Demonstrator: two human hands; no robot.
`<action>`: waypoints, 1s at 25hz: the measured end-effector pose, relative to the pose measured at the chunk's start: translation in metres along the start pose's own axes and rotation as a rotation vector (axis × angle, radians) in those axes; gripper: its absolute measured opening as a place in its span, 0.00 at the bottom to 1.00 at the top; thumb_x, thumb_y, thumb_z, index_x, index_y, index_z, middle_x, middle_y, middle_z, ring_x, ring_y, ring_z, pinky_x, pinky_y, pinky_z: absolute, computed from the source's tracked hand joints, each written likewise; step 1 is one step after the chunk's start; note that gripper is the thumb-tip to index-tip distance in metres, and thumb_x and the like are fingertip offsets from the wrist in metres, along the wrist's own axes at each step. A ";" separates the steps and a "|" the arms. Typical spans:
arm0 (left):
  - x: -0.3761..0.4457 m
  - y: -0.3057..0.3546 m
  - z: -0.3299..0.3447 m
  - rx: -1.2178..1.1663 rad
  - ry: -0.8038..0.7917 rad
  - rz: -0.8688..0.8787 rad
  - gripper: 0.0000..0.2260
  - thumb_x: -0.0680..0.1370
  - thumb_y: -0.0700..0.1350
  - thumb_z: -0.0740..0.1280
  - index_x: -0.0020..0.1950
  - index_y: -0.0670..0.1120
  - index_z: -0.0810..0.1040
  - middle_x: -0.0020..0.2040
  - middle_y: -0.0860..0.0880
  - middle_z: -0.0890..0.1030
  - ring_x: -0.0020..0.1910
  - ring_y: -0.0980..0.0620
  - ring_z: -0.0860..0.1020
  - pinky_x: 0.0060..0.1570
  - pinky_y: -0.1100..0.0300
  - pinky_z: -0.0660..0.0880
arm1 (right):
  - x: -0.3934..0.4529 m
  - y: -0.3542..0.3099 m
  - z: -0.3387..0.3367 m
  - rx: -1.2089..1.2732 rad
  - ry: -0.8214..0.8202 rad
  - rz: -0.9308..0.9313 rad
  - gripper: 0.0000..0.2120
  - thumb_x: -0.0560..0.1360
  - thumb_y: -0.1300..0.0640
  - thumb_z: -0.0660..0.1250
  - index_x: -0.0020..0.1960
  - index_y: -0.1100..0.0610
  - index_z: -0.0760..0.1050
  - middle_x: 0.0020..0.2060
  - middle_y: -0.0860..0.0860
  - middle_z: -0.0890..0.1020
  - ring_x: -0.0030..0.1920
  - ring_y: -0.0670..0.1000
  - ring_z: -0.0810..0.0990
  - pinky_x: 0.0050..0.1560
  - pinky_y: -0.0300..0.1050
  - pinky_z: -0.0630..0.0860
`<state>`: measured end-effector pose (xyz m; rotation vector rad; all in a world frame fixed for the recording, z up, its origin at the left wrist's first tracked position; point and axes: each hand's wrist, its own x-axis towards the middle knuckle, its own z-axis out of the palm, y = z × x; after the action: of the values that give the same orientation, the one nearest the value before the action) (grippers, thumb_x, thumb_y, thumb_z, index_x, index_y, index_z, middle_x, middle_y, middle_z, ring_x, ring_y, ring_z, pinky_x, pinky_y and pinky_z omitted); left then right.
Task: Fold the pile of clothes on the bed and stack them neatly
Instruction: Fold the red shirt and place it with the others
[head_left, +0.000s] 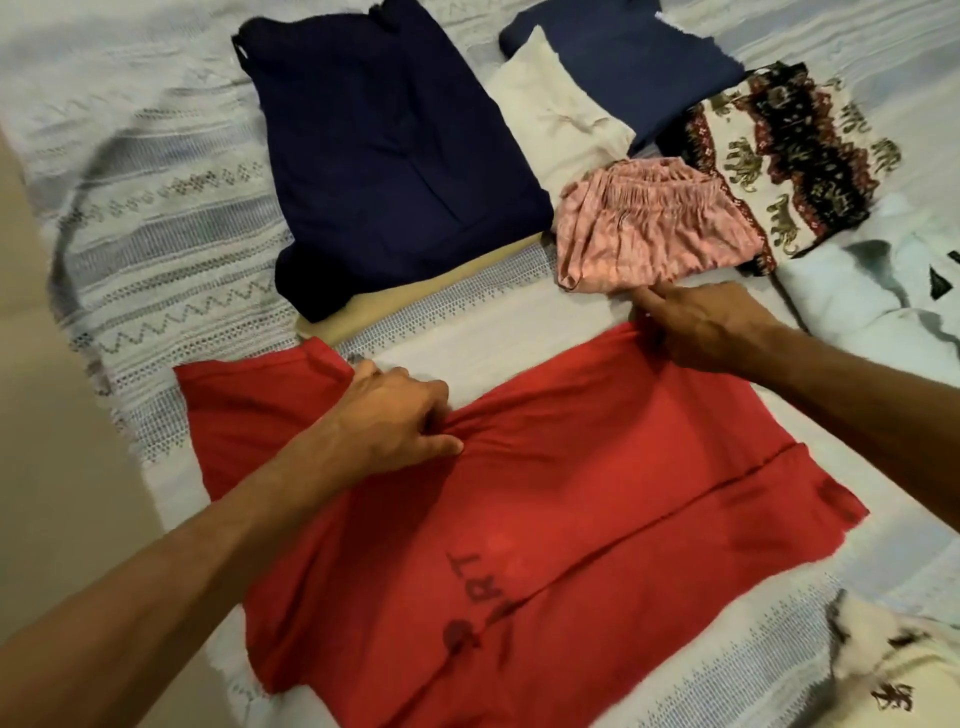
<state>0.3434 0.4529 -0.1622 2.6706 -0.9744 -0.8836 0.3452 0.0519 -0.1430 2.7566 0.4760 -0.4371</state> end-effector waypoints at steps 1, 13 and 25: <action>0.001 0.000 -0.001 -0.004 -0.036 0.021 0.17 0.77 0.68 0.67 0.48 0.56 0.69 0.43 0.59 0.77 0.51 0.52 0.76 0.56 0.51 0.65 | 0.002 0.007 -0.004 -0.065 -0.026 -0.035 0.24 0.72 0.50 0.68 0.68 0.49 0.71 0.55 0.54 0.82 0.44 0.61 0.84 0.31 0.48 0.73; -0.062 0.125 0.063 0.224 0.090 0.462 0.19 0.59 0.43 0.74 0.48 0.54 0.77 0.35 0.55 0.75 0.22 0.52 0.75 0.22 0.63 0.64 | -0.119 0.011 0.036 -0.252 -0.001 0.064 0.08 0.70 0.63 0.70 0.48 0.61 0.76 0.28 0.55 0.78 0.24 0.57 0.78 0.39 0.51 0.73; -0.073 0.136 0.100 0.330 0.248 0.471 0.09 0.57 0.40 0.74 0.34 0.49 0.79 0.25 0.51 0.73 0.17 0.49 0.70 0.20 0.62 0.56 | -0.149 0.009 0.054 -0.106 -0.251 0.278 0.24 0.75 0.53 0.72 0.66 0.58 0.68 0.47 0.54 0.82 0.45 0.58 0.84 0.53 0.55 0.73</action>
<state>0.1674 0.3986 -0.1626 2.5236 -1.7003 -0.3079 0.2016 -0.0151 -0.1386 2.5655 0.0514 -0.6538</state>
